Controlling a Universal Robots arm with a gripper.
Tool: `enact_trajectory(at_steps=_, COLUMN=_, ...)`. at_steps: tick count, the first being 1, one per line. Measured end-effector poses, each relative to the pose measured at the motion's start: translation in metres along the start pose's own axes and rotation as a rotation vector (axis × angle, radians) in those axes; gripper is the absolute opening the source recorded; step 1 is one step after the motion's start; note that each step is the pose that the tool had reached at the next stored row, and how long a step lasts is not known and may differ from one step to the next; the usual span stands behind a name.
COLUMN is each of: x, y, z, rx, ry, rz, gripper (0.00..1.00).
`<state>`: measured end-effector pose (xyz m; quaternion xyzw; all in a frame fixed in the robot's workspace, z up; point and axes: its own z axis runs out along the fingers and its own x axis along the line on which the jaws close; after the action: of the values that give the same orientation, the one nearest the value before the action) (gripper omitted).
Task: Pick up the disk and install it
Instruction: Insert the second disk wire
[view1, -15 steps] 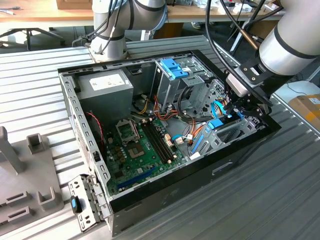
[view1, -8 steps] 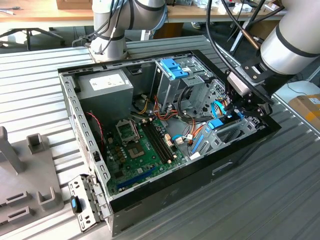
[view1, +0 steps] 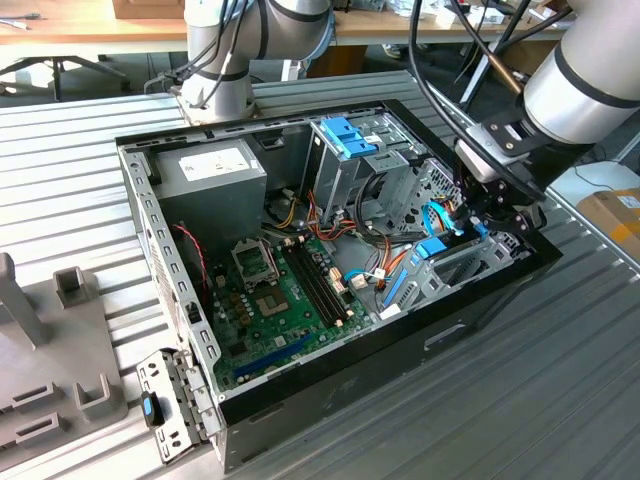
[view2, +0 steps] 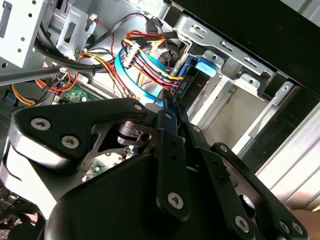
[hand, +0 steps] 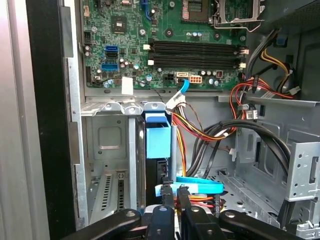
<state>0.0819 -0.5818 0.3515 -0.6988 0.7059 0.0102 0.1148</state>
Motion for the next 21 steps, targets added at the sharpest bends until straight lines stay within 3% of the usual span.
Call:
enact_trajectory(at_steps=3, x=-0.0001, y=0.0, z=-0.0001, rx=0.0029, ry=0.0102, rz=0.018, gripper=0.18)
enact_trajectory(at_steps=7, x=-0.0002, y=0.0, z=0.0, rx=0.0027, ry=0.0118, rz=0.018, gripper=0.18)
enact_trajectory(at_steps=8, x=-0.0004, y=-0.0003, z=0.0001, rx=-0.0004, ry=0.0177, rz=0.018, gripper=0.18)
enact_trajectory(at_steps=10, x=-0.001, y=-0.0017, z=0.0003, rx=-0.0204, ry=0.0338, rz=0.019, gripper=0.18)
enact_trajectory(at_steps=11, x=-0.0014, y=-0.0029, z=0.0007, rx=-0.0348, ry=0.0424, rz=0.02, gripper=0.18)
enact_trajectory(at_steps=16, x=-0.0058, y=-0.0054, z=0.0018, rx=-0.0518, ry=0.0485, rz=0.031, gripper=0.18)
enact_trajectory(at_steps=21, x=-0.0071, y=-0.0091, z=0.0046, rx=-0.0614, ry=0.0504, rz=0.037, gripper=0.18)
